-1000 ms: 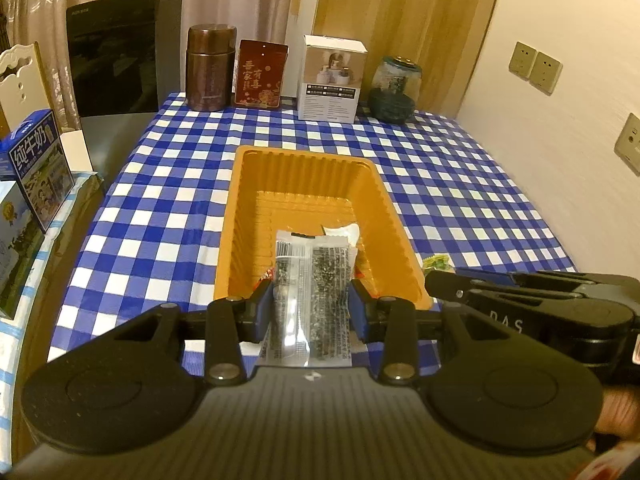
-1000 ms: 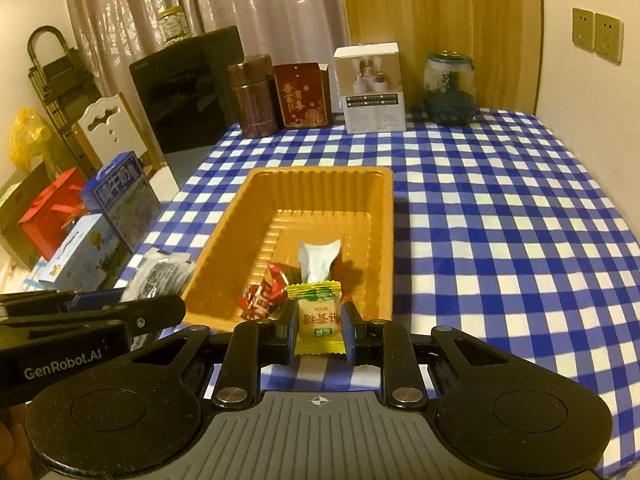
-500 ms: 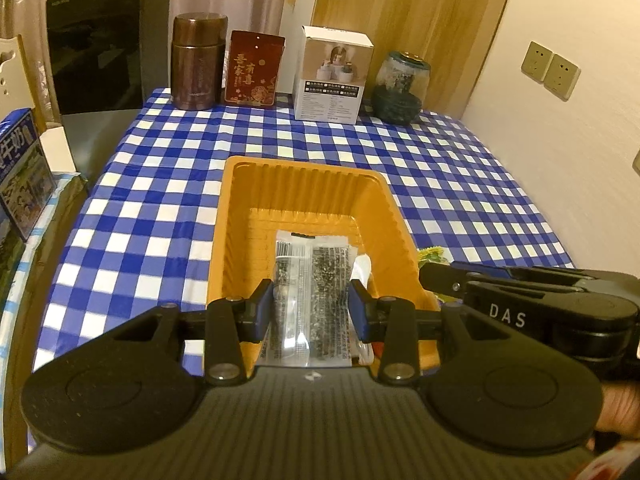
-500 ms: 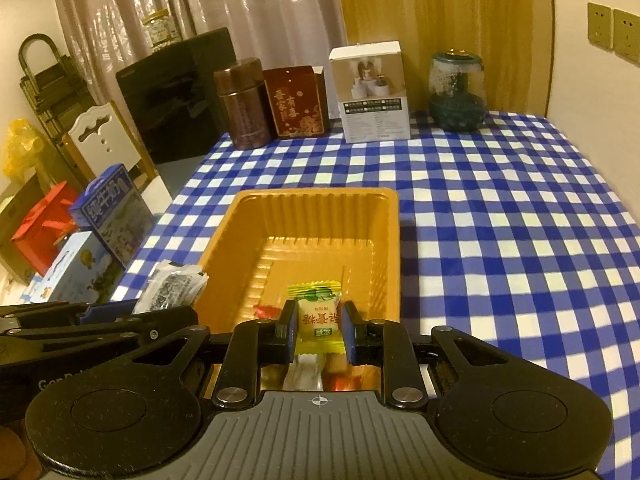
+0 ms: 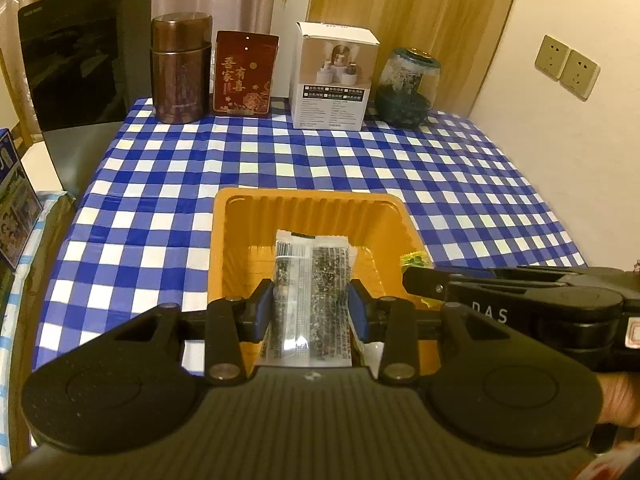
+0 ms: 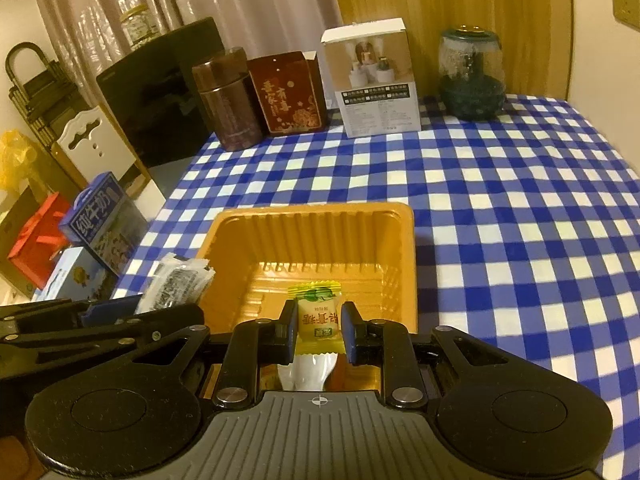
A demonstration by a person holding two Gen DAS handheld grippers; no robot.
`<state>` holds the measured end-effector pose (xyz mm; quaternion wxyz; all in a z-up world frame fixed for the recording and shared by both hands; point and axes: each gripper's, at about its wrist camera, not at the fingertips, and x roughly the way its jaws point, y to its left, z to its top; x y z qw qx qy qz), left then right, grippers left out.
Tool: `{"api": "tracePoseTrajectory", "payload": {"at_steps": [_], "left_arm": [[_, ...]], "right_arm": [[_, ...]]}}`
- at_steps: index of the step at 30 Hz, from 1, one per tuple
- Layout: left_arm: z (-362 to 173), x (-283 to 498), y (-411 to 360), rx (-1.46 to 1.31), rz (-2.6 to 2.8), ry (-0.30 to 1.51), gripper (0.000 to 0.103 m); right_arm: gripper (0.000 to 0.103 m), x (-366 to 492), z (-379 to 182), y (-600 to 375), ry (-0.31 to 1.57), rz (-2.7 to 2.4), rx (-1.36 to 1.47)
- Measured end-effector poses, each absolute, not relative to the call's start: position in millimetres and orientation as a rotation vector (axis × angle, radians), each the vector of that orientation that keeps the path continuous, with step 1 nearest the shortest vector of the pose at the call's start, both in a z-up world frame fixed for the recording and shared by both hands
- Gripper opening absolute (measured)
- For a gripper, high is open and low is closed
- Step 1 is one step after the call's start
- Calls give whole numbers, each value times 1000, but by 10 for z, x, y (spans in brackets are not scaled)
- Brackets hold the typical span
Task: Organize snacks
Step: 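Lower the seaweed packet into the tray and open the left tool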
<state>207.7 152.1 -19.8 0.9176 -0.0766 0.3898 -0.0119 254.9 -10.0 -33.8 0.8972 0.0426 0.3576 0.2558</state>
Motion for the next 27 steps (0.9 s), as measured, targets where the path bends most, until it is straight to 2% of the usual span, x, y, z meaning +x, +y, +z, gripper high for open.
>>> {"api": "tracePoseTrajectory", "payload": {"at_steps": [15,18,27], "left_arm": [[-293,2437,1539,-141,-27,804,36],[-320,2483,1544,-144,-14,800,43],[-319,2455,1594,-143,2,794,43]], "right_arm": [[23,2910,-431,-10,759,524,103],[23,2946,-442,-25,760,519,109],[23,2986,-480,-54,773,515,123]]}}
